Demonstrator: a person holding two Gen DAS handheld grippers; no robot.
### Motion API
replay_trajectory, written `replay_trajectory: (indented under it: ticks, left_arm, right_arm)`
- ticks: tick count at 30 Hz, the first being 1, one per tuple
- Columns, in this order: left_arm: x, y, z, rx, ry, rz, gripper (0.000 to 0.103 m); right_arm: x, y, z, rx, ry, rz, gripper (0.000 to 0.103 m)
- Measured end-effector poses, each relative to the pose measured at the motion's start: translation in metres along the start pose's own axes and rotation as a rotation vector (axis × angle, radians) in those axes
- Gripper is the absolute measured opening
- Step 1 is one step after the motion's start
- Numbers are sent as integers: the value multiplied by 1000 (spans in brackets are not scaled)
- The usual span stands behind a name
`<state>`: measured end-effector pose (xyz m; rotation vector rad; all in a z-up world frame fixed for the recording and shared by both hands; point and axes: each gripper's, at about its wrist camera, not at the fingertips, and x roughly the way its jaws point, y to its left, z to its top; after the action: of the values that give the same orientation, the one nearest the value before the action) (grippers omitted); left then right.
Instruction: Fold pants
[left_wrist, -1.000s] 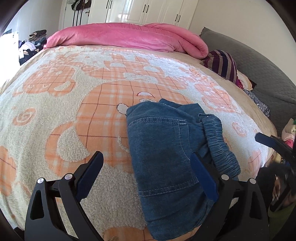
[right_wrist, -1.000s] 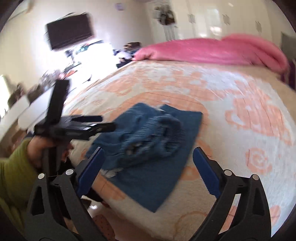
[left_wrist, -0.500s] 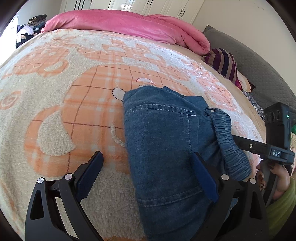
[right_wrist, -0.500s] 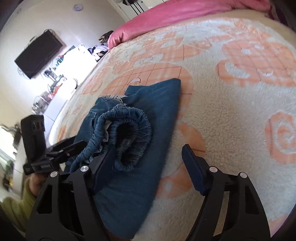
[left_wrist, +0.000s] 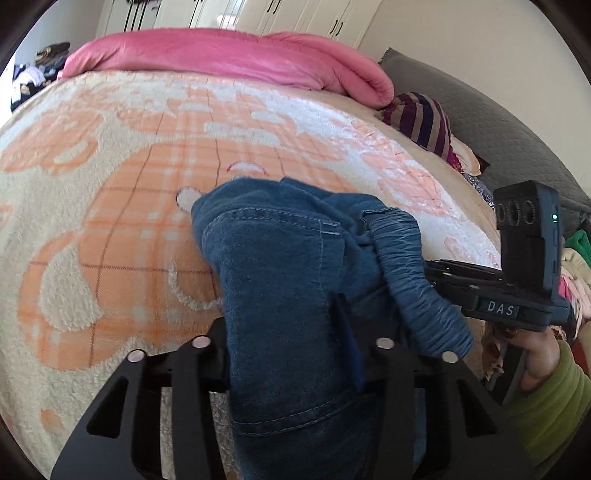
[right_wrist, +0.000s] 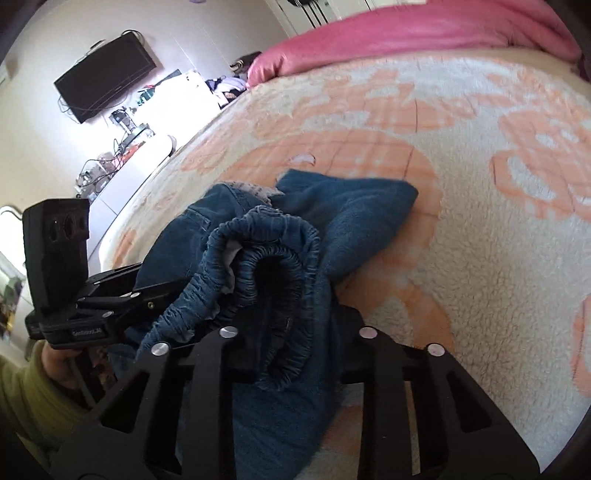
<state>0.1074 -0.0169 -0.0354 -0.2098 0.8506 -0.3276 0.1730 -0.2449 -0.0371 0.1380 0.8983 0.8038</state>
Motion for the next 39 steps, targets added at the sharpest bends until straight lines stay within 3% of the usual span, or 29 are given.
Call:
replay_trajectory:
  ticks: [5,16,28,31,39]
  left_arm:
    - [-10,-8,17,40,-52,21,39]
    - [5,9,70,48,-119,73,39]
    - [29,31,61,-6,-66,86,47]
    - [33,34,58,-13,-49,91,52]
    - [38,38,54,-26,-25,105,61]
  right_arm:
    - [-8,18,24,-96,-36,-20,14]
    - [13,0,78,-90,-85,-53,13]
    - [39,-32,65,25,7,-147,16]
    - [44,-37,60,40,30,-191,30]
    - [48,-31,57,1,42,-263,46]
